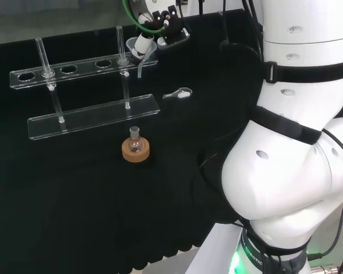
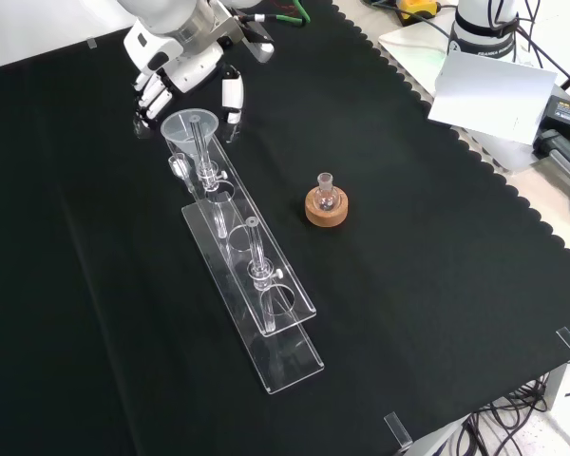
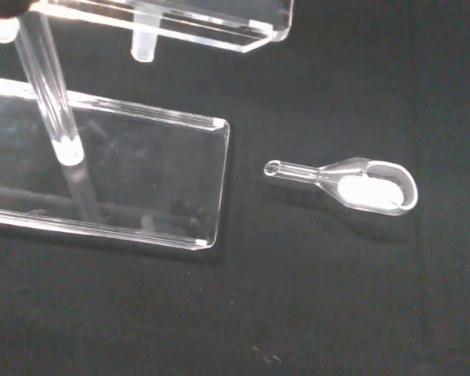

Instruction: Pick up the funnel from the transparent funnel stand.

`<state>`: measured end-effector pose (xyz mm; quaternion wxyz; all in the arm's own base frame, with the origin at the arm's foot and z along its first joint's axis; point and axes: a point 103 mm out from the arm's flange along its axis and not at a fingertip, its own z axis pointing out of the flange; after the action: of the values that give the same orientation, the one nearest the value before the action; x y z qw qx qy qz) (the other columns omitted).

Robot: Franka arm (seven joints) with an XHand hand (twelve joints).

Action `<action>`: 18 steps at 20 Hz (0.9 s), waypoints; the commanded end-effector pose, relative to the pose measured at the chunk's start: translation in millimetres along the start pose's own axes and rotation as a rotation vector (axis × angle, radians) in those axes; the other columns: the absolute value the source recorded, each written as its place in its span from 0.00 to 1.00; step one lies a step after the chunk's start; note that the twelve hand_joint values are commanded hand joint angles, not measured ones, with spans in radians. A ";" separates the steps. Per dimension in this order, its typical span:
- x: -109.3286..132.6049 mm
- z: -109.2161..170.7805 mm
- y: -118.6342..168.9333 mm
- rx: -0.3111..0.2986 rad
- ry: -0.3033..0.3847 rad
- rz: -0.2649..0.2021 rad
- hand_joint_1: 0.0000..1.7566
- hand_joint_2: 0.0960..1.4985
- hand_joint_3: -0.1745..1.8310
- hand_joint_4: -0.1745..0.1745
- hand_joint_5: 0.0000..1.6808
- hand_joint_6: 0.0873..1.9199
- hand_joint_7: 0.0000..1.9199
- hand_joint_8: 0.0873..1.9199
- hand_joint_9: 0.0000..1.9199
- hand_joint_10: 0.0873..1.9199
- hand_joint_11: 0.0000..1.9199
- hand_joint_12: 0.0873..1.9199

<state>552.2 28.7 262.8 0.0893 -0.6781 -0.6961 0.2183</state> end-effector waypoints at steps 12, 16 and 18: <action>16.3 -35.8 -23.8 -0.266 -0.128 0.068 0.41 0.53 0.29 0.39 0.46 0.26 0.50 0.35 0.61 0.21 0.33 0.61; 11.4 -61.6 -44.8 -0.293 -0.154 0.066 0.43 0.53 0.30 0.40 0.48 0.31 0.51 0.36 0.64 0.20 0.37 0.59; 4.1 -68.4 -54.2 -0.287 -0.162 0.078 0.44 0.53 0.30 0.40 0.48 0.31 0.51 0.36 0.64 0.20 0.38 0.58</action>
<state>541.5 46.7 305.2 -0.0257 -0.6887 -0.7015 0.1815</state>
